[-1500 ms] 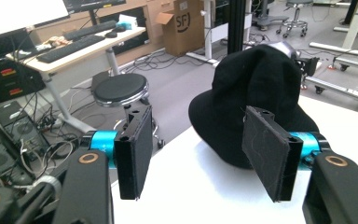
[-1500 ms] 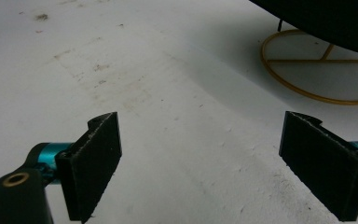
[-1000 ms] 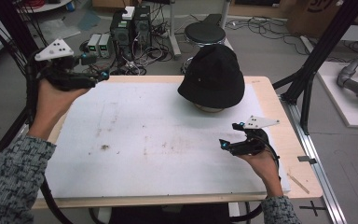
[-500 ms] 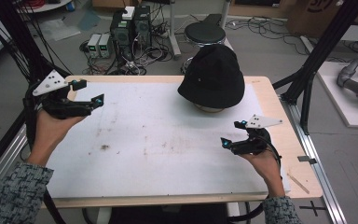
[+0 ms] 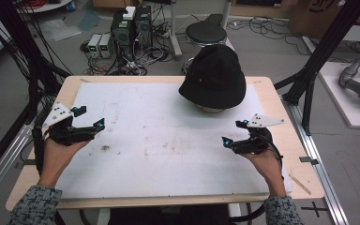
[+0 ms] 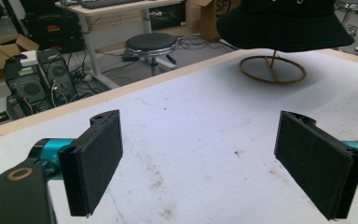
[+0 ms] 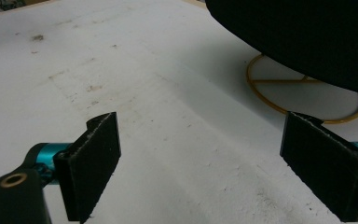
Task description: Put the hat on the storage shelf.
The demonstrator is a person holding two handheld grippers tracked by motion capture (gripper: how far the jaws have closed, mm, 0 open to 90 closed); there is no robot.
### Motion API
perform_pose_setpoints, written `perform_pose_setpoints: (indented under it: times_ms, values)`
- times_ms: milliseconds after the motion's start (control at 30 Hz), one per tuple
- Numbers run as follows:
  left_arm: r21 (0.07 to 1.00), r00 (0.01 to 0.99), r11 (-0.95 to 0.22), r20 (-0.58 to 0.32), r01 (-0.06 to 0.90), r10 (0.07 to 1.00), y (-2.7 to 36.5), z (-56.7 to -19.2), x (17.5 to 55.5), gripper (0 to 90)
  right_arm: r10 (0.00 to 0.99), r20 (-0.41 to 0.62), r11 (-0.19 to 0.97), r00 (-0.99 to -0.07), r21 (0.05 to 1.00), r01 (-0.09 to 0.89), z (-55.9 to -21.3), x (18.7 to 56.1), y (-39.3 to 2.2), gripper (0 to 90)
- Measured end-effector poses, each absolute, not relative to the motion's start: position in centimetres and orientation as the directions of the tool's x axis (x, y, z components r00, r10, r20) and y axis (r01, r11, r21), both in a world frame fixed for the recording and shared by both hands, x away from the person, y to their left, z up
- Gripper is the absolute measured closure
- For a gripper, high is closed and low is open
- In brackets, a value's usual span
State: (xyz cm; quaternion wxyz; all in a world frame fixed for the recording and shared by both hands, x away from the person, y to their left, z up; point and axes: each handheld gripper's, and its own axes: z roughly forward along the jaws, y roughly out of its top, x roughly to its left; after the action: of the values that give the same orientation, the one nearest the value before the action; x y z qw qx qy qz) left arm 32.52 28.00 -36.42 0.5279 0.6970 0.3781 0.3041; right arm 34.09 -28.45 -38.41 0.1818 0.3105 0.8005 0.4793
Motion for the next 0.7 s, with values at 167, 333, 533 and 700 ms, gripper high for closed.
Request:
perform_pose_setpoints:
  times_ms: [167, 333, 533, 700]
  values:
    - [0.970, 0.501, -0.132, 0.011, 0.207, 0.865, 28.90, -36.87, 32.35, 15.6, 0.664, -0.002, 0.366, -0.748, 0.873, 0.322, -38.62, 34.30, -27.88, 12.0]
    - [0.968, 0.502, -0.144, 0.023, 0.204, 0.865, 29.08, -37.06, 32.16, 15.6, 0.664, -0.007, 0.366, -0.748, 0.875, 0.316, -38.56, 34.38, -27.74, 12.0]
    - [0.967, 0.506, -0.156, 0.035, 0.200, 0.862, 28.90, -37.19, 32.15, 15.6, 0.664, 0.000, 0.367, -0.748, 0.871, 0.326, -38.62, 34.42, -27.54, 12.0]
    - [0.966, 0.510, -0.165, 0.043, 0.197, 0.859, 28.76, -37.22, 32.10, 15.6, 0.662, -0.002, 0.370, -0.749, 0.870, 0.325, -38.65, 34.42, -27.40, 12.0]
